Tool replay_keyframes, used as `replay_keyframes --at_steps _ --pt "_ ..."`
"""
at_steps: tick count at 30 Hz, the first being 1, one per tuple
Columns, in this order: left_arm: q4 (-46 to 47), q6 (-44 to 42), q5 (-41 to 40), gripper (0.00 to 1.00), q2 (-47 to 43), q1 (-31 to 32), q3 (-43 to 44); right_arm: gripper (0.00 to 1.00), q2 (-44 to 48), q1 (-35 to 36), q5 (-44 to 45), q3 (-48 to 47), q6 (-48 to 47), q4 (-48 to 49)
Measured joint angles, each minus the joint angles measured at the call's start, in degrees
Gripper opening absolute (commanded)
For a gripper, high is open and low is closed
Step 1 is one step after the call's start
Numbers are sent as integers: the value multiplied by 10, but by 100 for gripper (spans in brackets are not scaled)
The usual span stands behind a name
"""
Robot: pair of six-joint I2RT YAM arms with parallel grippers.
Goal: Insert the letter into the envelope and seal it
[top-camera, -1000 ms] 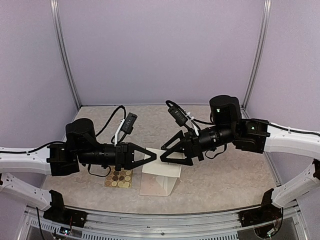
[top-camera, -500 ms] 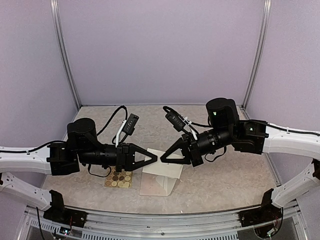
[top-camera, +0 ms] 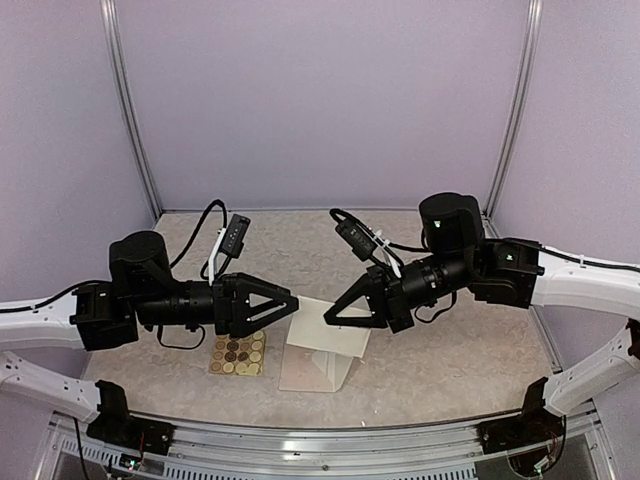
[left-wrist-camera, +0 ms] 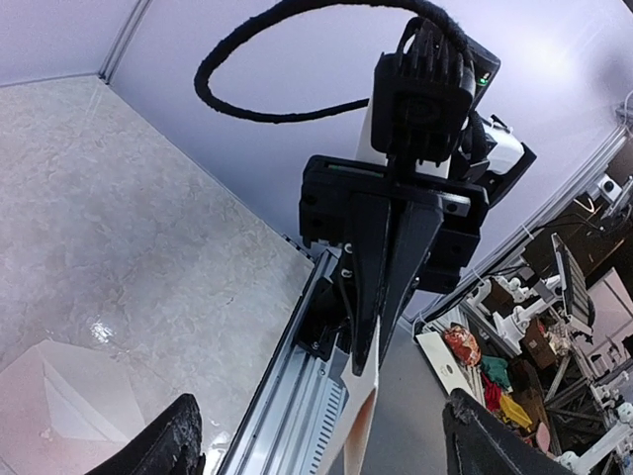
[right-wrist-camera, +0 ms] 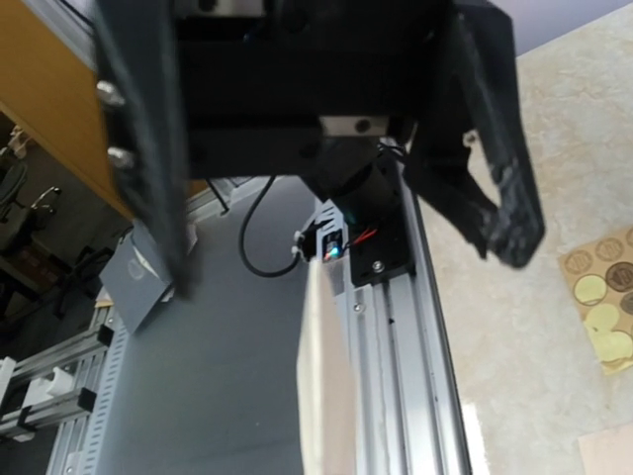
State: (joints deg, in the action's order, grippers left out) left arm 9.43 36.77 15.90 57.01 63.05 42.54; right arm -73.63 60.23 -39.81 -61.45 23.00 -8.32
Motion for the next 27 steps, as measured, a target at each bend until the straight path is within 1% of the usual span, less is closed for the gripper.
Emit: replay_keyframes --at_steps 4,11,12,13,15,18,19,20,22,27 --pt "-11 -7 16 55 13 2 1 0 -2 0 -11 0 1 0" --pt "-19 -10 41 1 39 5 4 0 -10 0 -13 0 2 -4" --pt "-17 -13 45 0 40 6 4 4 -10 0 -7 0 2 -7" --pt "-14 -9 48 0 40 7 4 13 -10 0 2 0 2 -9" --pt "-6 -8 51 0 39 8 4 35 -8 0 26 0 4 -14" --pt "6 0 45 0 38 8 3 72 6 -6 66 10 18 -7" --pt "10 3 41 0 37 7 1 80 17 -8 79 20 27 1" --pt "18 6 33 0 34 8 -3 86 31 -12 94 33 39 13" --pt "42 14 14 0 26 8 -16 90 63 -19 127 68 67 51" --pt "121 46 -46 0 -2 8 -68 92 134 -27 200 167 155 166"
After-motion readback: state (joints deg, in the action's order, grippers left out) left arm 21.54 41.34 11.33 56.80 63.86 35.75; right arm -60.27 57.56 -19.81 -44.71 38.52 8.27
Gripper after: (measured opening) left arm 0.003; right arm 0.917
